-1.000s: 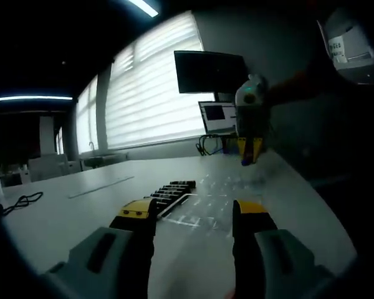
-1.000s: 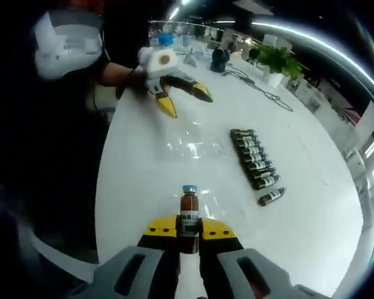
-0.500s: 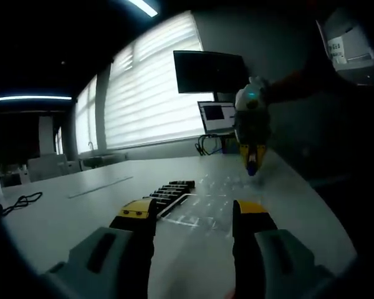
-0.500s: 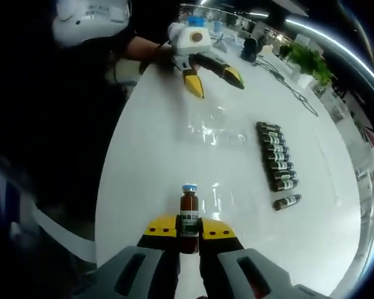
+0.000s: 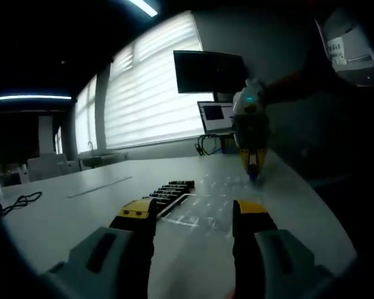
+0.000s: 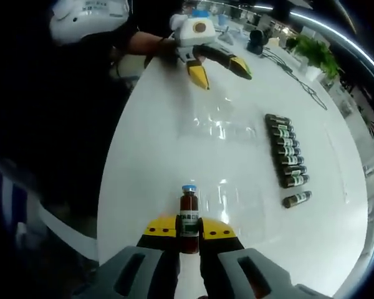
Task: Grip medicine bottles put into box
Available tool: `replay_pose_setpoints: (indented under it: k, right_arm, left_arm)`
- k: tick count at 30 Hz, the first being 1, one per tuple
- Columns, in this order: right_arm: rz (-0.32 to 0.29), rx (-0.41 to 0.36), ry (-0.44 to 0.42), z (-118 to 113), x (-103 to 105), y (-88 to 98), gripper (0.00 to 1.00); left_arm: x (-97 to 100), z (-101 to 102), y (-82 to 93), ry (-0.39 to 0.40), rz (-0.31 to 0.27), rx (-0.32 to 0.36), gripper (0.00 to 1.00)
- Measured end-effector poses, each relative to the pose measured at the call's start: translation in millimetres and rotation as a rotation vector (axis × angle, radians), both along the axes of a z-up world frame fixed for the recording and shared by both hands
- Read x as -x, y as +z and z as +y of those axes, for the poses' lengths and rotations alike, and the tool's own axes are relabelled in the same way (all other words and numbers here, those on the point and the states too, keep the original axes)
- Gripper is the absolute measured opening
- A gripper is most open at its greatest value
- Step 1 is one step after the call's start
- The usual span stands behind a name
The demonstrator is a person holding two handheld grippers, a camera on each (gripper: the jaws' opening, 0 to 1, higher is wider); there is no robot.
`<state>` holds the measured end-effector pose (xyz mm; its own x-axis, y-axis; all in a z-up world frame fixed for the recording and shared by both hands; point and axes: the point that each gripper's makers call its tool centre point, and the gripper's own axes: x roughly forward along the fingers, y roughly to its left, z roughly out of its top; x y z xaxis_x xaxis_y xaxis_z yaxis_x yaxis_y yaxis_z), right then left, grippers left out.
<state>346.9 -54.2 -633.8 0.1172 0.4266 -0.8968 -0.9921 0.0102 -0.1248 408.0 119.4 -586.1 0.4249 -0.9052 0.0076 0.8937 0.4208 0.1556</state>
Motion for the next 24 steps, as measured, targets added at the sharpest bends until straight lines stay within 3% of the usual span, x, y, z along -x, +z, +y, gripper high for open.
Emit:
replay_pose_setpoints:
  k: [14,20,24]
  right_arm:
    - [0.03,-0.03,-0.058,-2,0,5.5,0.08]
    - [0.028,-0.076,-0.157,-1,-8,15.0,0.02]
    - [0.064,-0.086,-0.21,-2,-6,16.0,0.0]
  left_arm:
    - [-0.4,0,0.0,0.0,0.001,0.001,0.41]
    - [0.0,0,-0.1,-0.001,-0.001,0.0,0.42]
    - [0.0,0,-0.1,-0.002,-0.001,0.0,0.41]
